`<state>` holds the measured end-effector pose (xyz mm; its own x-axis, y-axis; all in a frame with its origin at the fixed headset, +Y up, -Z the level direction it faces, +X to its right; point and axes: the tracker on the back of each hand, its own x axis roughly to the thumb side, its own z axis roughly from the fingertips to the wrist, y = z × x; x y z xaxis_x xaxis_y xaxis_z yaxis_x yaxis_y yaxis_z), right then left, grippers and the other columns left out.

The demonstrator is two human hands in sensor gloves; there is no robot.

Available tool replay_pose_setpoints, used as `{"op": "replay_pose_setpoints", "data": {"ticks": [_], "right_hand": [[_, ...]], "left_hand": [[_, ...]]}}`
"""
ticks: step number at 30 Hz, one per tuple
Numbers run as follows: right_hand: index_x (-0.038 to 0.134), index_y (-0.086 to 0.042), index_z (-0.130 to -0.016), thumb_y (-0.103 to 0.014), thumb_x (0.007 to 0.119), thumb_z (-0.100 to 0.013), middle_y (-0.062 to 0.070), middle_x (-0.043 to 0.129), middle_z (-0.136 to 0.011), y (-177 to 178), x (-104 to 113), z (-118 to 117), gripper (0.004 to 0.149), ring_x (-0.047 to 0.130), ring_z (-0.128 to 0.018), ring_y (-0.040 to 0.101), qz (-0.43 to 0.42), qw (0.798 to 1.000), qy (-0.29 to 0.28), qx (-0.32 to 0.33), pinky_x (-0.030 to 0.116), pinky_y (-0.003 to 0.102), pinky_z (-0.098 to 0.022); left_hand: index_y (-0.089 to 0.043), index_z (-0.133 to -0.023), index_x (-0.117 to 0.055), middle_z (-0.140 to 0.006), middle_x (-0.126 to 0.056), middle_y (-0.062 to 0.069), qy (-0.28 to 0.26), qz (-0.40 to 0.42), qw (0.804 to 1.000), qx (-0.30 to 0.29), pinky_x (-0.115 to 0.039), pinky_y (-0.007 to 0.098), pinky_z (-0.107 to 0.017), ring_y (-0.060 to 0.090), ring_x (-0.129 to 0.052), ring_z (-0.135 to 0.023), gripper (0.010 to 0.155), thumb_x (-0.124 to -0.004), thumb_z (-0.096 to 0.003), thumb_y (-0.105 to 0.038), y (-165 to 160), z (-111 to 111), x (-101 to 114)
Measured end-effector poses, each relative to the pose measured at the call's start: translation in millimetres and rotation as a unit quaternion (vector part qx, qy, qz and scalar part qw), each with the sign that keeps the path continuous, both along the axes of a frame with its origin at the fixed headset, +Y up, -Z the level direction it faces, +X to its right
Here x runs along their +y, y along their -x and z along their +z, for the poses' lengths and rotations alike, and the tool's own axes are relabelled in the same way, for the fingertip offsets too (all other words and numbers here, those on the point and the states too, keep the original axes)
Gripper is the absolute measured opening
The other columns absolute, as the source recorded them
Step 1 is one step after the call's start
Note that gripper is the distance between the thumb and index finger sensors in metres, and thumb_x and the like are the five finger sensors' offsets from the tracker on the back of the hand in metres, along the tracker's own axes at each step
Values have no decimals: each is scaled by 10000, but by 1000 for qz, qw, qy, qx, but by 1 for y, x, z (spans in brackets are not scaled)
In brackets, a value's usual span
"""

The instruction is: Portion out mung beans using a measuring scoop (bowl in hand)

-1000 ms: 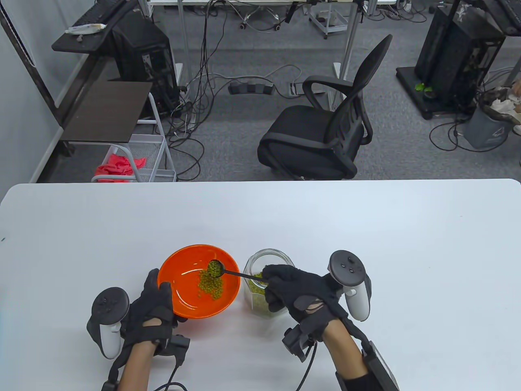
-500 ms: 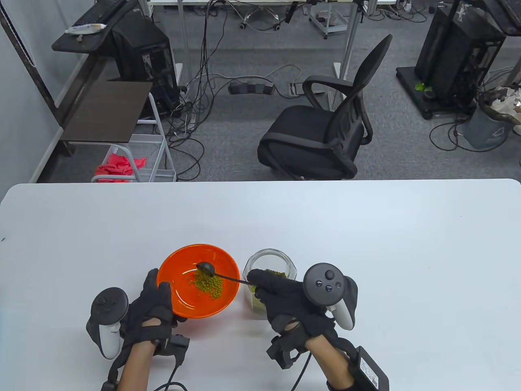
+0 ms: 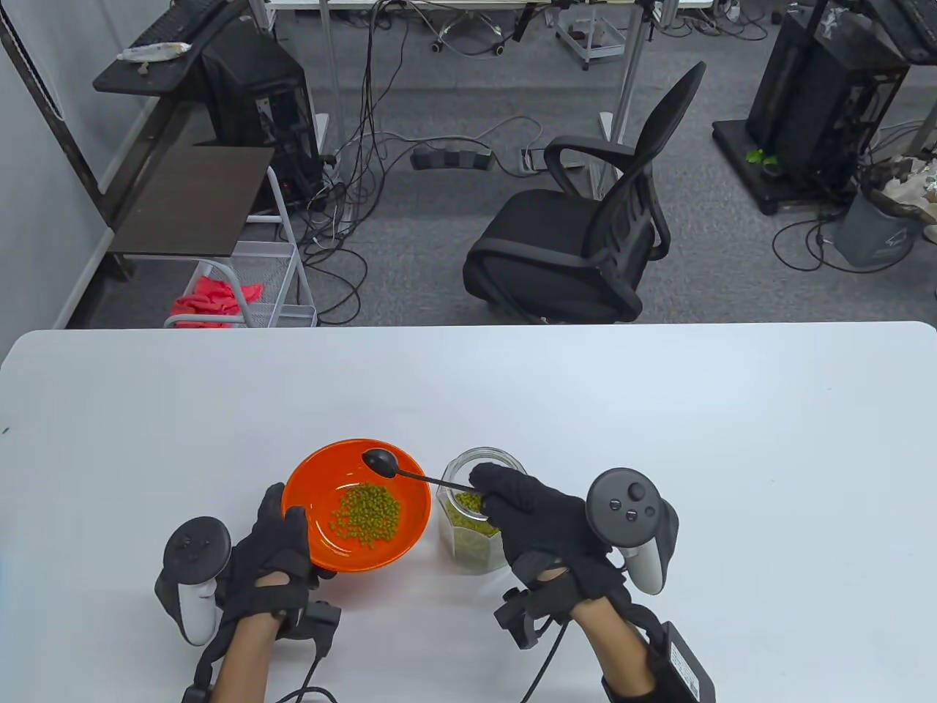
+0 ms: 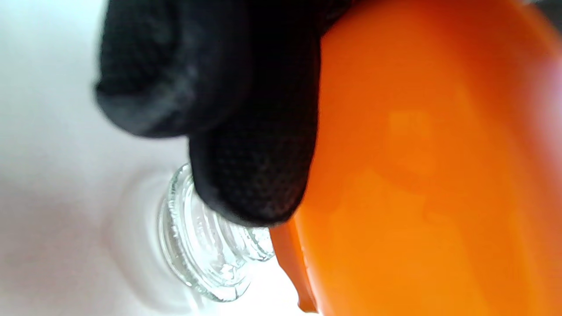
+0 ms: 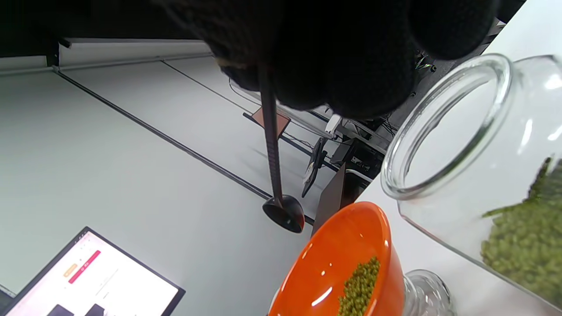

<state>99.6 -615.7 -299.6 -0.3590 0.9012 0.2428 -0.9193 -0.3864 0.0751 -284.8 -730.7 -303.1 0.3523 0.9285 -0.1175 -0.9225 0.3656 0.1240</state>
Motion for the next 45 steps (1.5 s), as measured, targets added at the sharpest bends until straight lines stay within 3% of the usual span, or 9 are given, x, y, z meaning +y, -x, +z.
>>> {"op": "replay_pose_setpoints", "data": {"ticks": [15,30,37,45], "right_hand": [[853,-69,-804,-251,824,-453,175,929,-569,-45,25,6,397,958,-388,307,-13,998,-16,-65,713,629,-484],[846,-53,-787,-264,793,-467,159,927,-519,-71,40,16,388,946,-335,282,70,990,-13,-125,727,617,-458],[846,-57,-791,-264,794,-469,159,925,-524,-59,31,8,386,945,-340,283,145,979,-4,-143,724,617,-463],[852,-65,-791,-262,800,-463,158,933,-523,-26,4,-8,386,953,-339,284,225,963,-5,-146,729,614,-461]], "left_hand": [[-52,-1082,-410,-936,-709,180,0,-1,1000,1,-971,219,-142,191,-1141,-252,661,-591,-559,-414,0,0,0],[-53,-1082,-411,-936,-708,182,-1,-3,1000,2,-971,220,-142,191,-1142,-252,662,-592,-558,-415,0,0,0],[-53,-1082,-410,-936,-708,181,0,-3,1000,2,-971,220,-143,191,-1141,-253,661,-591,-559,-415,0,0,0],[-52,-1082,-410,-937,-708,183,0,-3,1000,2,-971,221,-144,193,-1141,-253,661,-591,-559,-415,0,0,0]]}}
